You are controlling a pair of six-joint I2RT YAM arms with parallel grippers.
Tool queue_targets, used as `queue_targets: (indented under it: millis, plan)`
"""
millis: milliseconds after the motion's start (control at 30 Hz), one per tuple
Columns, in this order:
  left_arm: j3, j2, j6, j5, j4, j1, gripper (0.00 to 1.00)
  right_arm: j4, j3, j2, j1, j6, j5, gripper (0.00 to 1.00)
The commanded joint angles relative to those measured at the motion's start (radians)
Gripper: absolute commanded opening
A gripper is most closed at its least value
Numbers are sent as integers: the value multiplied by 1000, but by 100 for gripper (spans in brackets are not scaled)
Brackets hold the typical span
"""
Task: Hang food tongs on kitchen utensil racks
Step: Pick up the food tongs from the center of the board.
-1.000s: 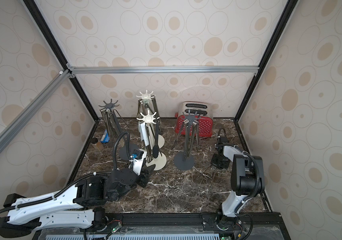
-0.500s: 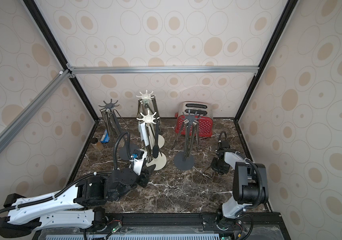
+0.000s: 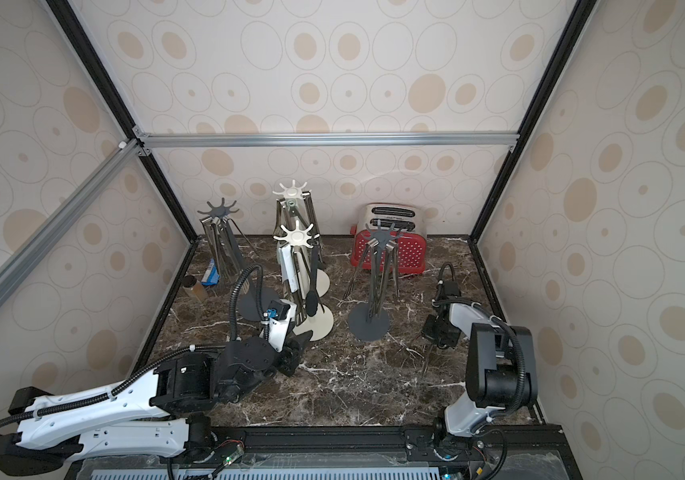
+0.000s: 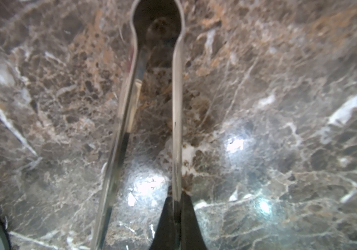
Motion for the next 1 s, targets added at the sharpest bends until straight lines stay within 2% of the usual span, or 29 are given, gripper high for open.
queue_targets:
  millis: [0,133,300,567,967]
  plan:
    - [4,-5,0,-25,5,6,48,0,-21,29,3,-9,-16,0]
    - [5,0,2,-30,4,7,48,-19,-10,-86,3,-55,-21,0]
    - [2,10,-7,-25,2,31,48,-66,15,-316,4,-156,-81,0]
    - [-15,-3,-25,48,27,100,47,-199,110,-605,6,-304,-159,0]
    - [-4,2,-14,37,25,107,46,-316,315,-790,31,-416,-257,0]
